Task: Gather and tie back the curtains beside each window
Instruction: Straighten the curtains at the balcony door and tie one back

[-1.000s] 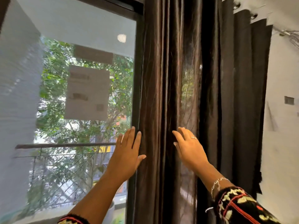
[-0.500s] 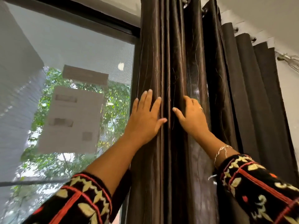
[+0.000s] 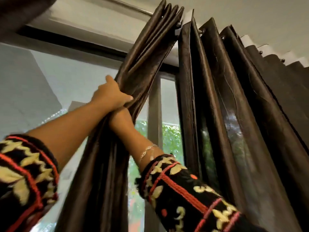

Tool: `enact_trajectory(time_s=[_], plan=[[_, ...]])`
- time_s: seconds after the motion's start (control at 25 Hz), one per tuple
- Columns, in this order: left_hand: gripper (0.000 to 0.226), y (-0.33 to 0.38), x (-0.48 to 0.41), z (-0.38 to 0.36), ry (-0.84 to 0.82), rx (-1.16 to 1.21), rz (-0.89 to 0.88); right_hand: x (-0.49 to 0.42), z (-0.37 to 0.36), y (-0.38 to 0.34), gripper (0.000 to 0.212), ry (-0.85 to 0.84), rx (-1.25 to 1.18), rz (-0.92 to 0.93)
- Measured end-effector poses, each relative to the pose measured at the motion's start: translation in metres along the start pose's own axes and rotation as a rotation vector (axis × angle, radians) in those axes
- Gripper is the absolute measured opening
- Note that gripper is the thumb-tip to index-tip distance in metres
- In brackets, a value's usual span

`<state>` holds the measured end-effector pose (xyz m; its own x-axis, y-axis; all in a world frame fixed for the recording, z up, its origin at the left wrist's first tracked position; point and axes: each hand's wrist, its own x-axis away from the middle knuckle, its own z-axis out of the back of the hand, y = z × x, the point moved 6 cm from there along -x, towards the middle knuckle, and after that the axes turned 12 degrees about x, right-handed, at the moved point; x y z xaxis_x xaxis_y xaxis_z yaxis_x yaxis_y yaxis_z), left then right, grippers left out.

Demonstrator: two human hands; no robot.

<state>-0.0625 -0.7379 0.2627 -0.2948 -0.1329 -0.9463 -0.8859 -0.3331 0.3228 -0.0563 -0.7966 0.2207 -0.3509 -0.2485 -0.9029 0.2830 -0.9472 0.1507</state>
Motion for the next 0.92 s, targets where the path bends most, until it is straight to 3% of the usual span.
enact_trajectory(time_s=[0.16, 0.28, 0.36, 0.4, 0.48, 0.52, 0.56, 0.64, 0.76, 0.84, 0.92], plan=[[0.036, -0.039, -0.020, 0.054, 0.206, -0.058, 0.087, -0.026, -0.022, -0.048, 0.035, -0.083, -0.069, 0.189], [0.032, -0.060, -0.017, 0.064, 0.227, -0.023, 0.092, -0.027, -0.027, -0.044, 0.031, -0.189, -0.235, 0.274], [0.032, -0.070, -0.016, 0.060, 0.207, -0.006, 0.068, -0.027, -0.016, -0.020, 0.025, -0.085, -0.430, 0.235], [0.031, -0.072, -0.015, 0.057, 0.194, 0.005, 0.054, -0.031, -0.006, 0.000, 0.022, 0.076, -0.449, 0.164], [0.029, -0.072, -0.014, 0.049, 0.172, 0.034, 0.034, -0.036, 0.020, 0.050, 0.022, 0.444, -0.290, -0.094], [0.028, -0.071, -0.013, 0.045, 0.167, 0.035, 0.020, -0.035, 0.029, 0.069, 0.025, 0.525, -0.219, -0.224], [0.026, -0.069, -0.011, 0.040, 0.170, 0.020, 0.000, -0.038, 0.033, 0.083, 0.032, 0.506, -0.222, -0.303], [0.029, -0.064, -0.006, 0.030, 0.190, -0.060, -0.062, -0.052, 0.035, 0.095, 0.047, 0.391, -0.282, -0.280], [0.066, -0.055, 0.004, 0.012, 0.212, -0.256, -0.191, -0.065, 0.051, 0.096, 0.047, 0.414, -0.141, -0.163], [0.082, -0.043, 0.010, -0.002, 0.255, -0.475, -0.371, -0.062, 0.061, 0.108, 0.057, 0.397, 0.118, -0.137], [0.086, -0.030, 0.016, -0.023, 0.246, -0.664, -0.569, -0.052, 0.071, 0.133, 0.060, 0.403, 0.622, -0.106]])
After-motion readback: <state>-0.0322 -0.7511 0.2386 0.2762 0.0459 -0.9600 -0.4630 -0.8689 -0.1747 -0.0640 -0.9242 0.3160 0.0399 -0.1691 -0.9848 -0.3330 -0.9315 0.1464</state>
